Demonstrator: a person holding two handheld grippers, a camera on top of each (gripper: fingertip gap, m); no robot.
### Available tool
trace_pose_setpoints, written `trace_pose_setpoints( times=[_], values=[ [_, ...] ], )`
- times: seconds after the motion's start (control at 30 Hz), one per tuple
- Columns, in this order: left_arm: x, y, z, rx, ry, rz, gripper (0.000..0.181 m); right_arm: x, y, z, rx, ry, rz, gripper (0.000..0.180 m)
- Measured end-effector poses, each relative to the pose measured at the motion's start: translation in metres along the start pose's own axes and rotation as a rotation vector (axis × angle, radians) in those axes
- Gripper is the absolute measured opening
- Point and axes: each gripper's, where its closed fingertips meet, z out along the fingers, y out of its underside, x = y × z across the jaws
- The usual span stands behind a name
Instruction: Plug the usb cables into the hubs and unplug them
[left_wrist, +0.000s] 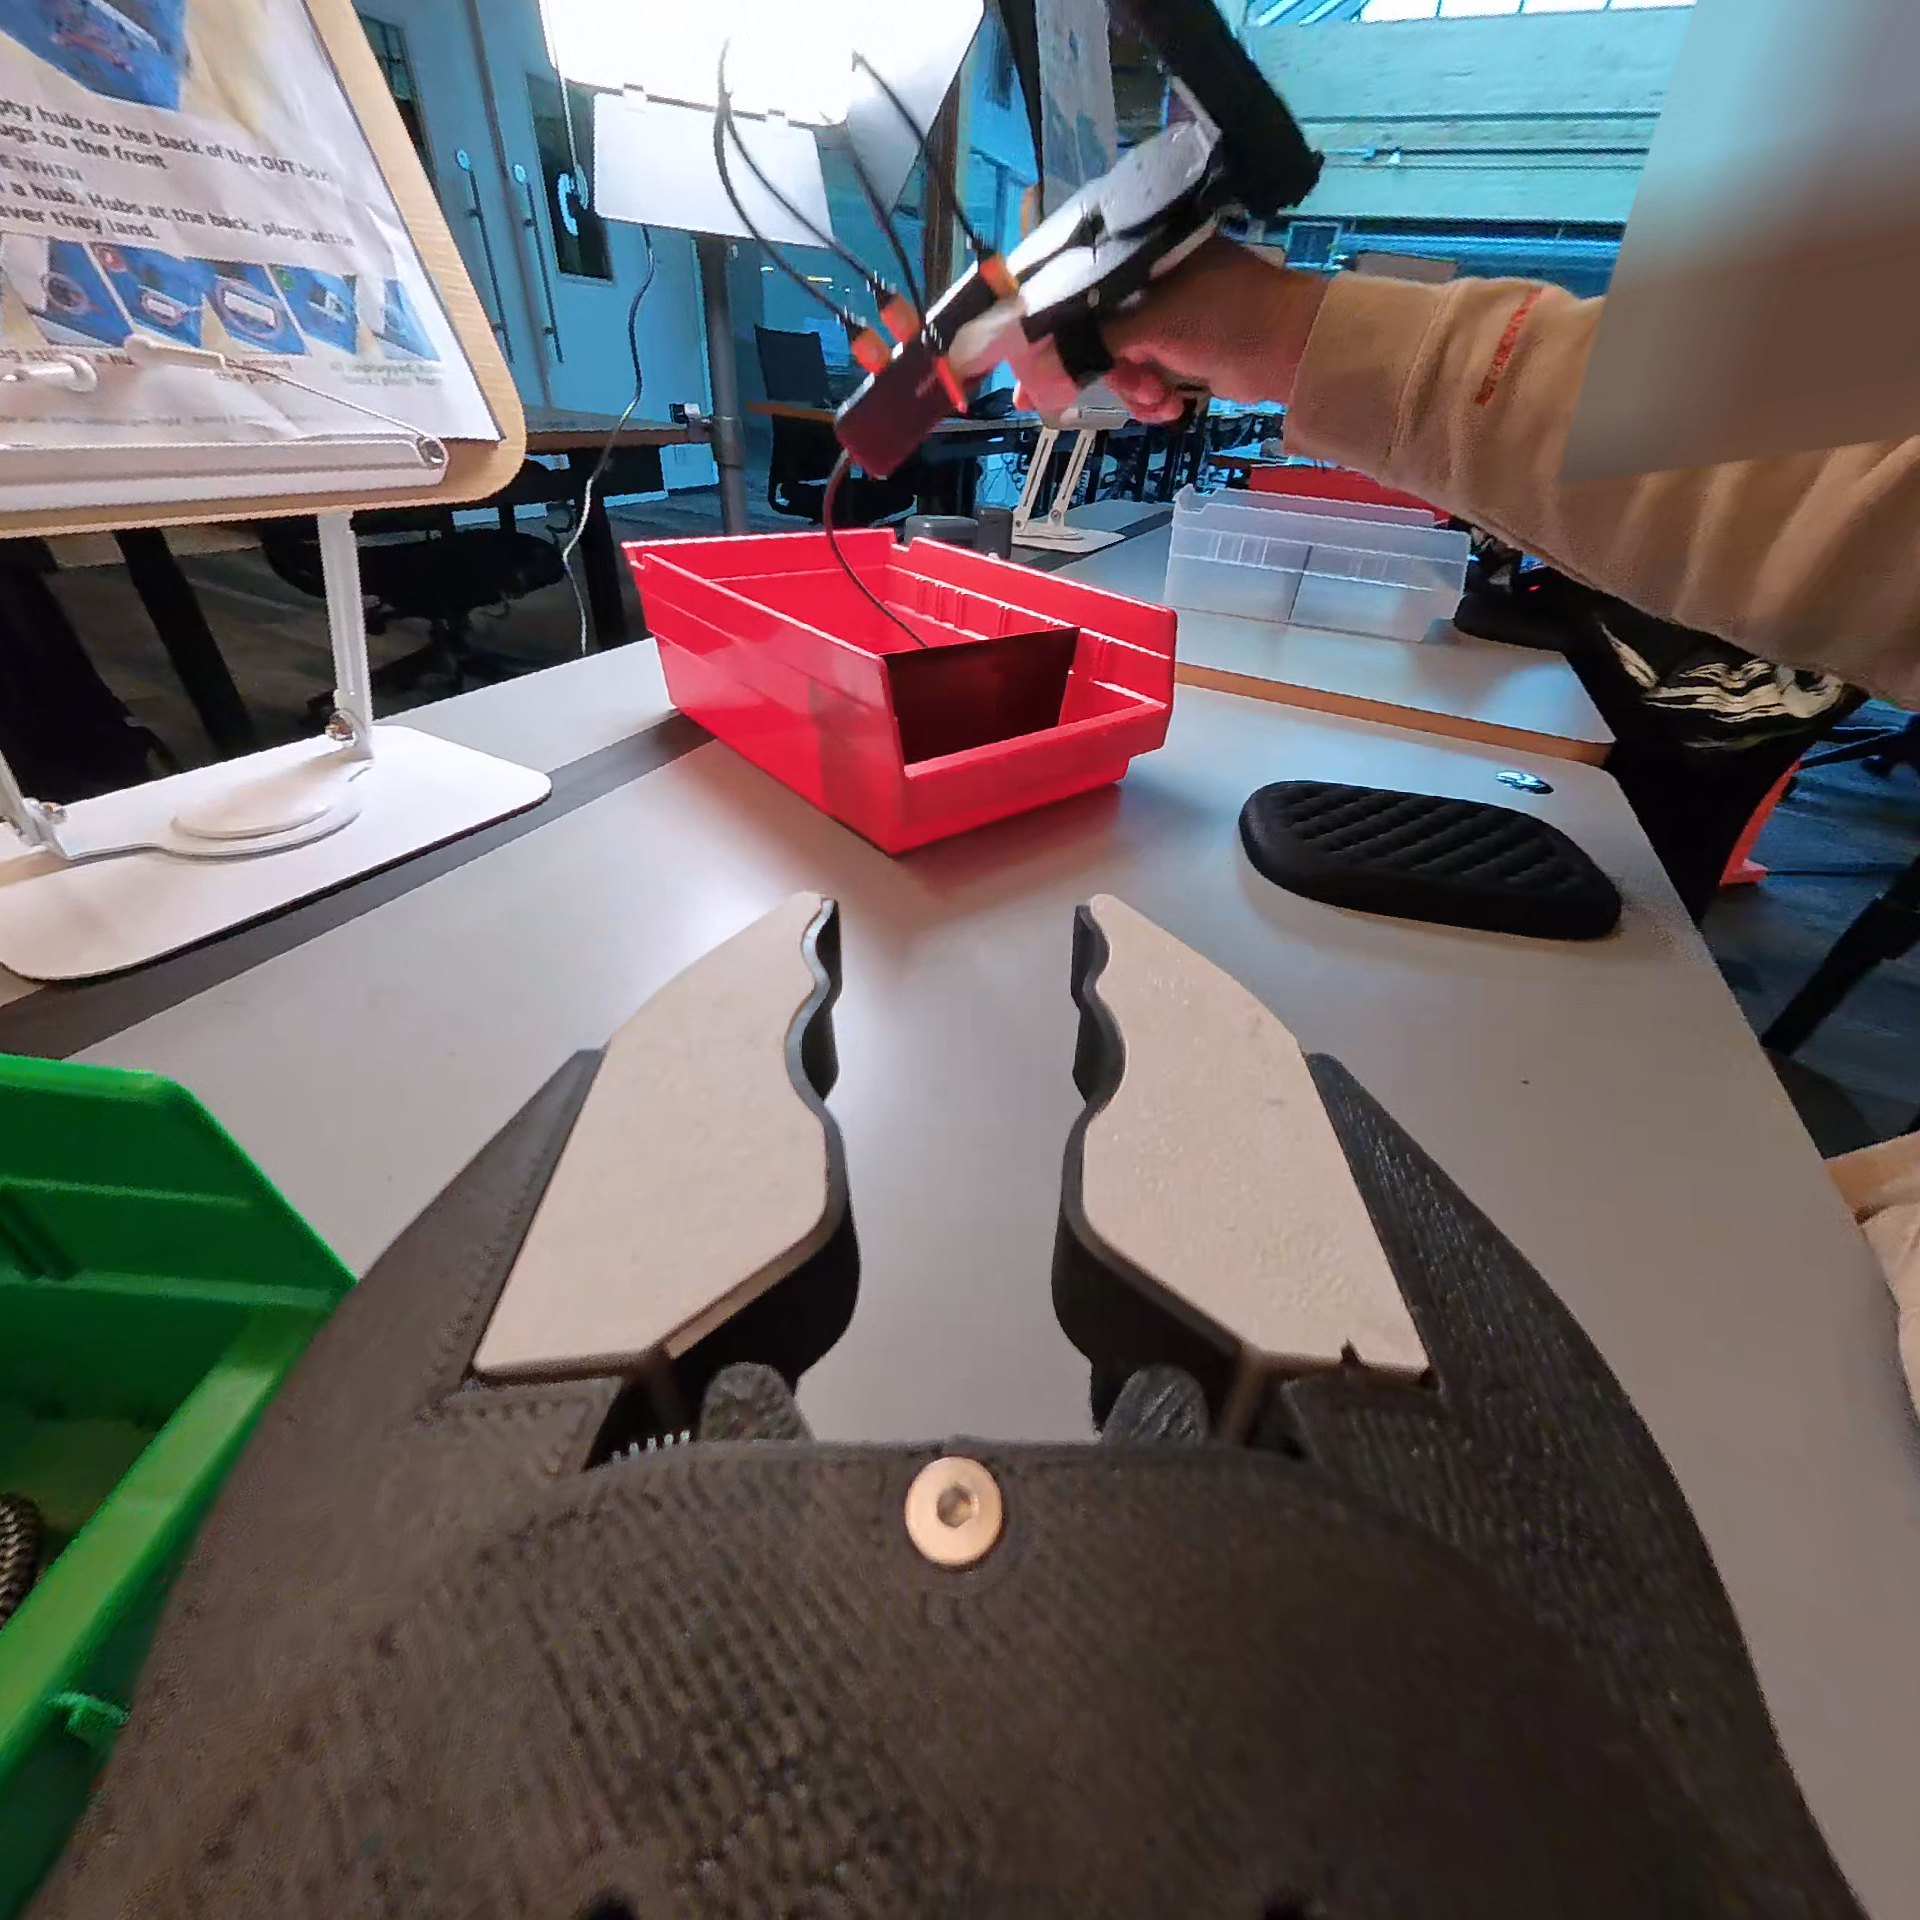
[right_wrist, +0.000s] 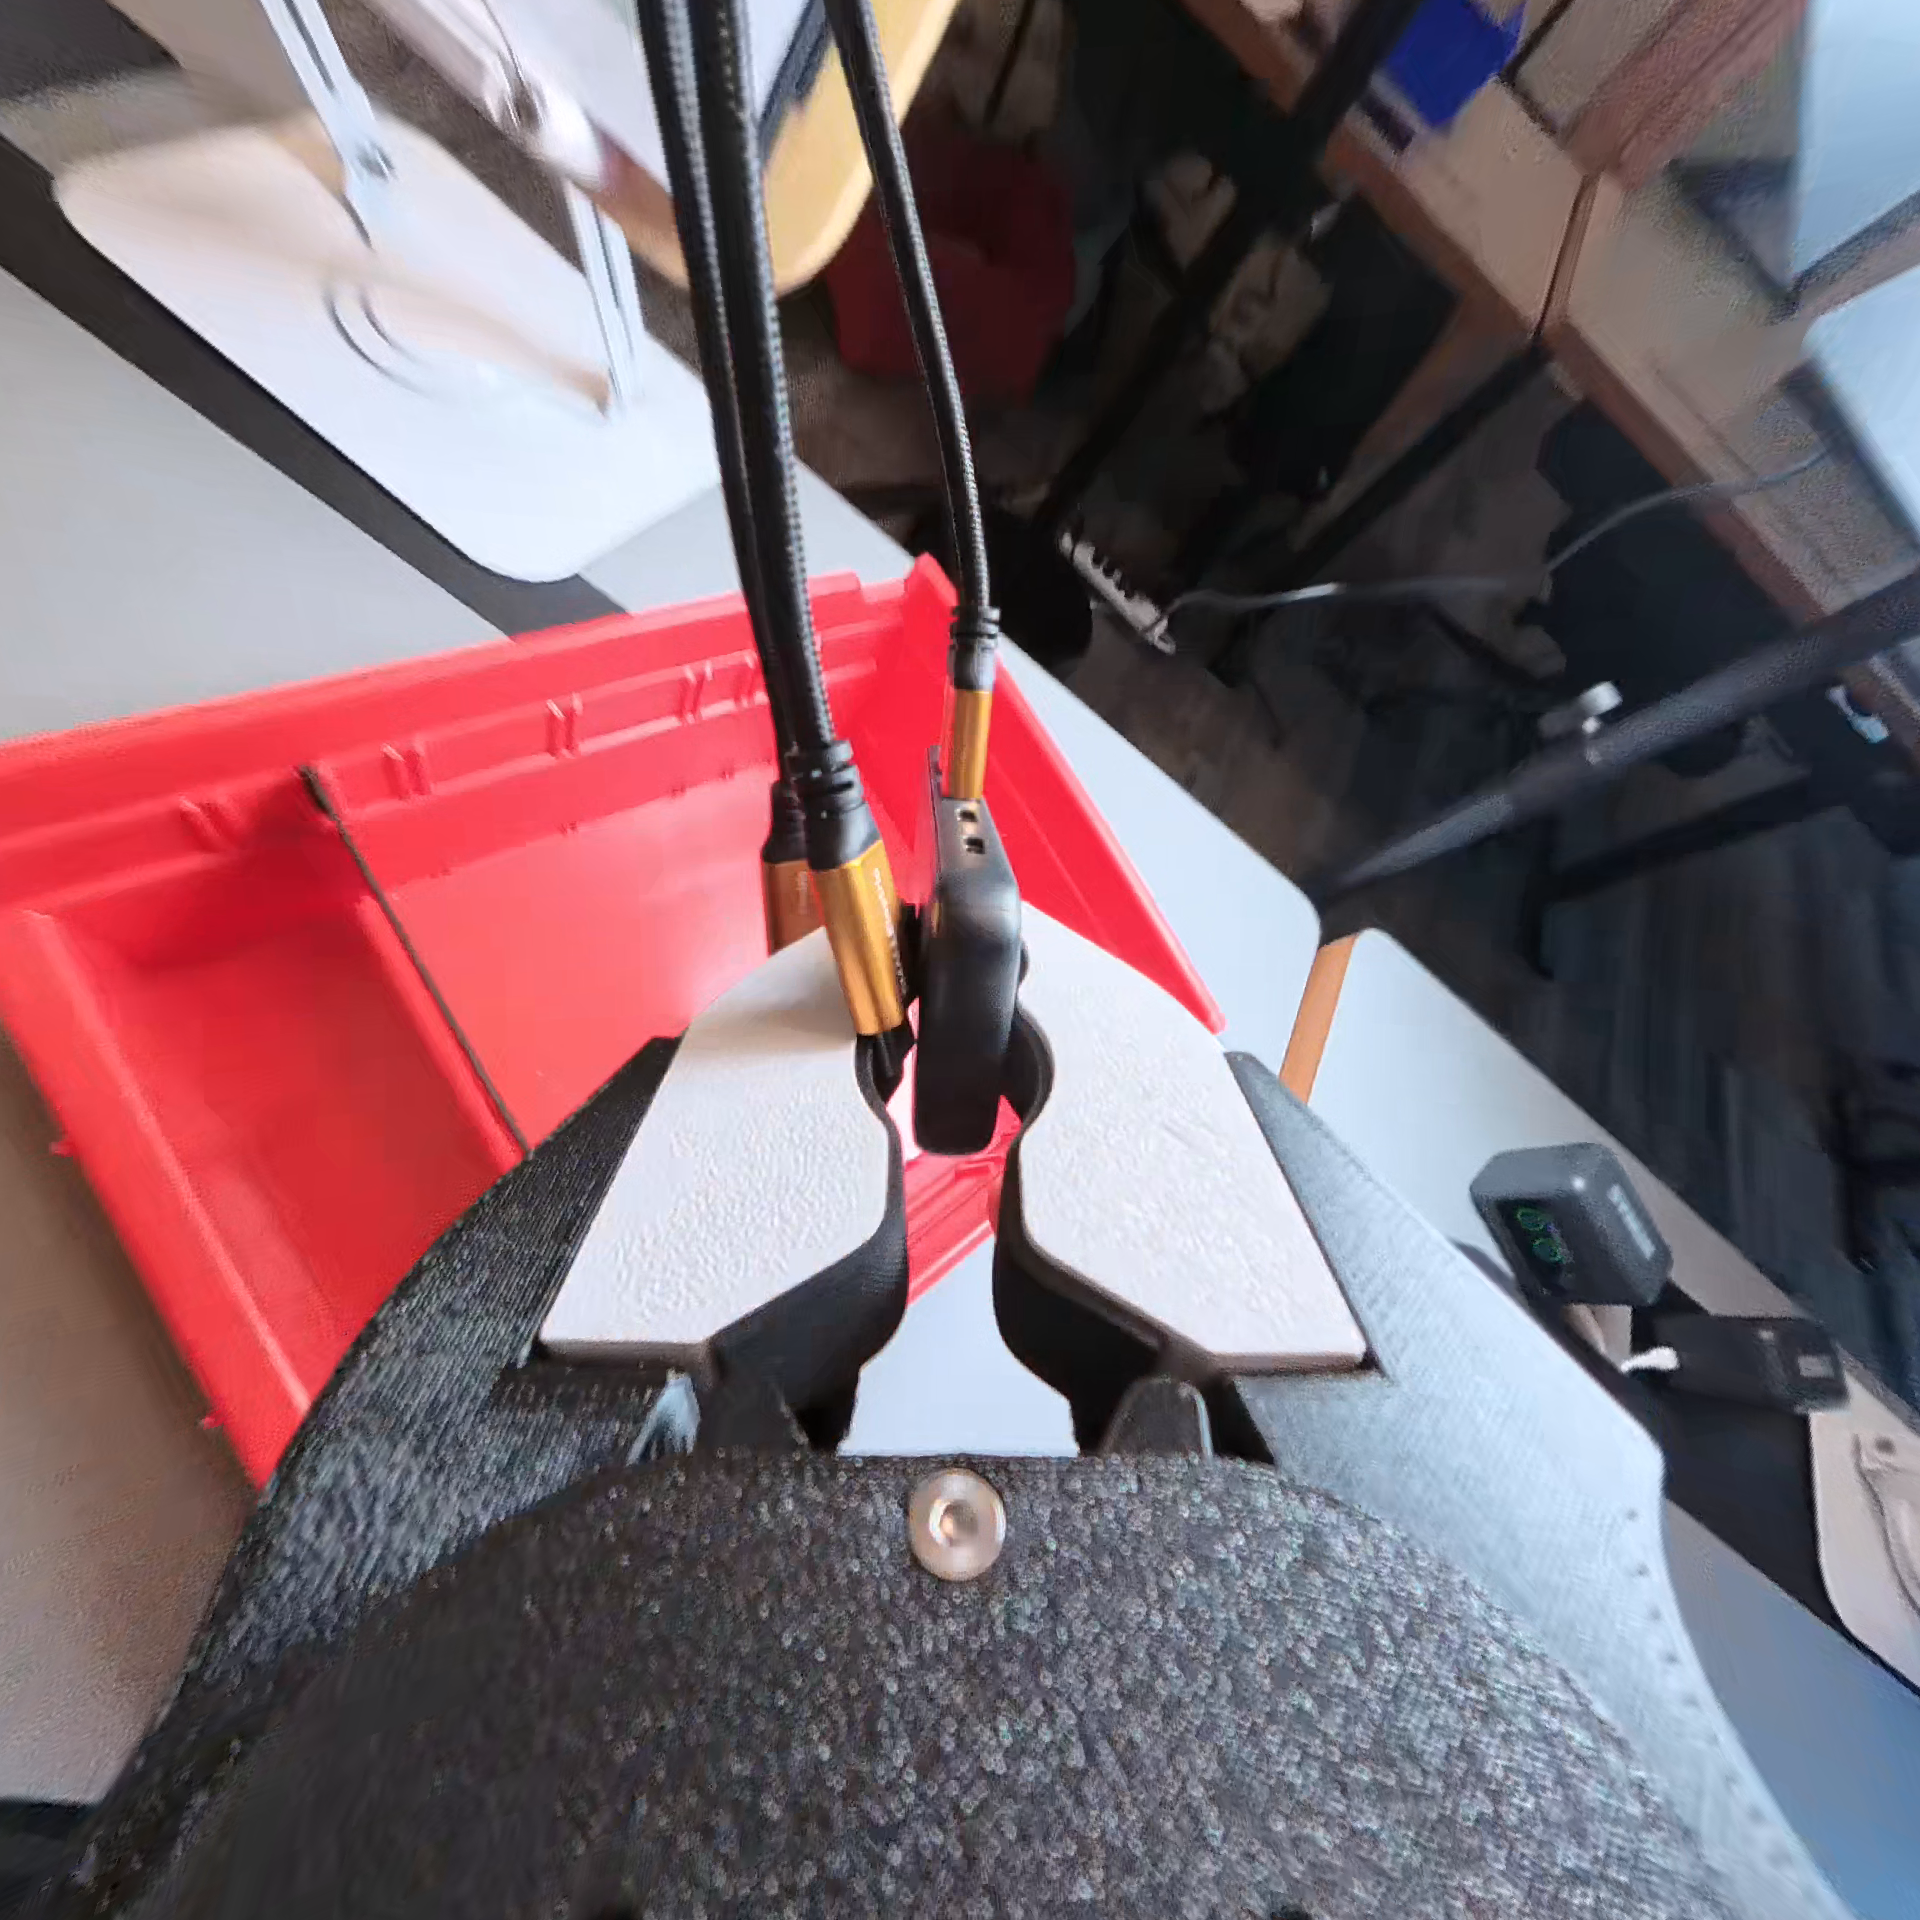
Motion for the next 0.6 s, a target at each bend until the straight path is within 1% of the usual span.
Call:
trace_pose_setpoints(
  times=[0.07,0.17,0.47,0.53,0.6],
  values=[
    [-0.003,0.001,0.0,0.0,-0.011,-0.003,0.043,-0.006,0.015,0.019,-0.033,-0.002,0.006,0.013],
    [-0.007,0.003,-0.001,0.0,-0.032,-0.001,0.043,-0.012,0.023,0.036,-0.039,-0.015,0.045,0.013],
    [-0.01,0.005,-0.001,-0.002,-0.052,0.005,0.044,-0.022,0.043,0.066,-0.131,-0.027,0.048,0.013],
    [-0.01,0.006,0.0,-0.004,-0.053,0.004,0.044,-0.022,0.046,0.073,-0.146,-0.032,0.07,0.014],
    [-0.01,0.006,0.0,-0.004,-0.056,0.006,0.044,-0.026,0.047,0.078,-0.147,-0.072,0.136,0.014]
  ],
)
